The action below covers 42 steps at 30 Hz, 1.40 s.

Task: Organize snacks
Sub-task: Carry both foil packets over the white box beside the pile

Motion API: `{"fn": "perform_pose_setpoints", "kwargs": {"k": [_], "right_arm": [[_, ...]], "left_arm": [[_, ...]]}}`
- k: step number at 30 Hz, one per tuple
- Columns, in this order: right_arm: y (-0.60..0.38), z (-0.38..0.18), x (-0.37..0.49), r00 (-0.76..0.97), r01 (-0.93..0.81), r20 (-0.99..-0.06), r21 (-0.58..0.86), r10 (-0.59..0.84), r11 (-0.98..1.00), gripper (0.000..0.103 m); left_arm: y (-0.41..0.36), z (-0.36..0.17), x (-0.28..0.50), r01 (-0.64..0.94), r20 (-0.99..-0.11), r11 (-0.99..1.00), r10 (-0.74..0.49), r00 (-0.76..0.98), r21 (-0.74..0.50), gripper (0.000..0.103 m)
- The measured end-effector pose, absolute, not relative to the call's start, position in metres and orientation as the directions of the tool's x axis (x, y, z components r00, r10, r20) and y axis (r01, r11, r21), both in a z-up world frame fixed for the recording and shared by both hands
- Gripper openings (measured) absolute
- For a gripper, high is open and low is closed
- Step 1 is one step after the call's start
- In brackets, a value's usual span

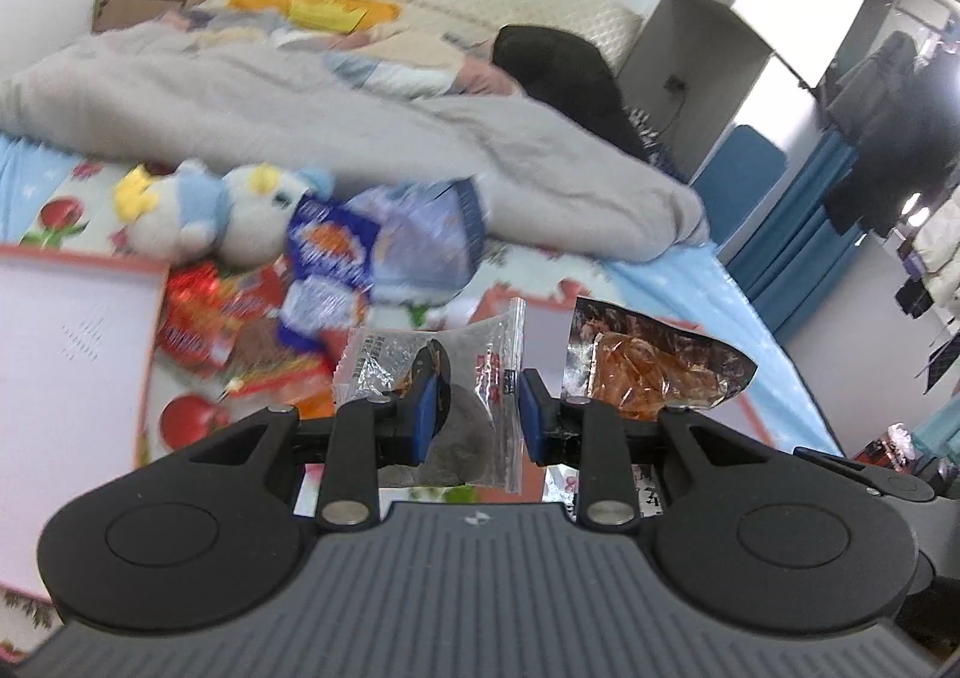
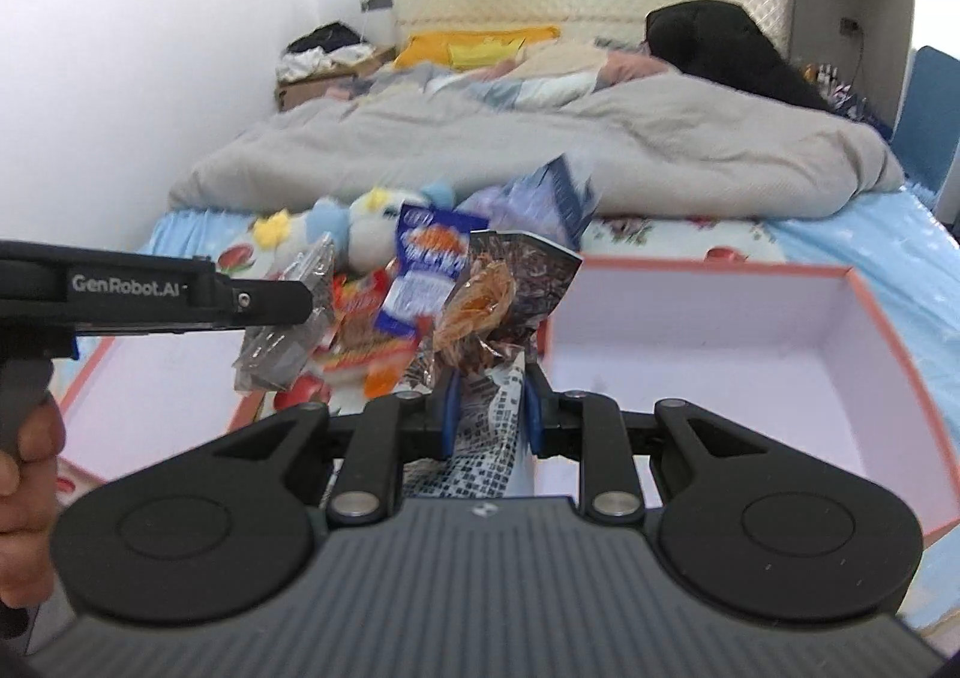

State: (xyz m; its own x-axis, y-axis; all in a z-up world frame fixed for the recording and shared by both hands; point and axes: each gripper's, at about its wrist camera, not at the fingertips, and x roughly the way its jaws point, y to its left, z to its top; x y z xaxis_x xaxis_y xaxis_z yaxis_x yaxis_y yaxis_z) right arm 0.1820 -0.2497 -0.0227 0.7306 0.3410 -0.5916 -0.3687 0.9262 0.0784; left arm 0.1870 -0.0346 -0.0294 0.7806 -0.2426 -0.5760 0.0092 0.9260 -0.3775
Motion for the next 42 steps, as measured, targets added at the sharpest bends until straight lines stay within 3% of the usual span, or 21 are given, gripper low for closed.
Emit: {"fn": "perform_pose_setpoints", "kwargs": {"k": [10, 16, 28, 42], "right_arm": [[-0.295, 0.008, 0.210, 0.795, -0.291, -0.534, 0.079, 0.287, 0.953, 0.025], [-0.317, 0.005, 0.227, 0.808, -0.254, -0.532, 0.077, 0.255, 0.964, 0.025], [-0.367, -0.063, 0.277, 0.723, -0.146, -0.667, 0.107, 0.180, 0.983, 0.025], [-0.404, -0.143, 0.317, 0.561, -0.052, -0.818, 0.120, 0.129, 0.991, 0.026]], "left_arm": [[-0.084, 0.009, 0.223, 0.123, -0.513, 0.916, -0.321, 0.796, -0.382, 0.033], [-0.120, 0.007, 0.254, 0.181, -0.528, 0.908, -0.372, 0.763, -0.378, 0.033], [-0.188, -0.071, 0.336, 0.216, -0.673, 0.896, -0.436, 0.598, -0.388, 0.034], [-0.231, -0.160, 0.398, 0.211, -0.811, 0.907, -0.421, 0.407, -0.365, 0.034]]}}
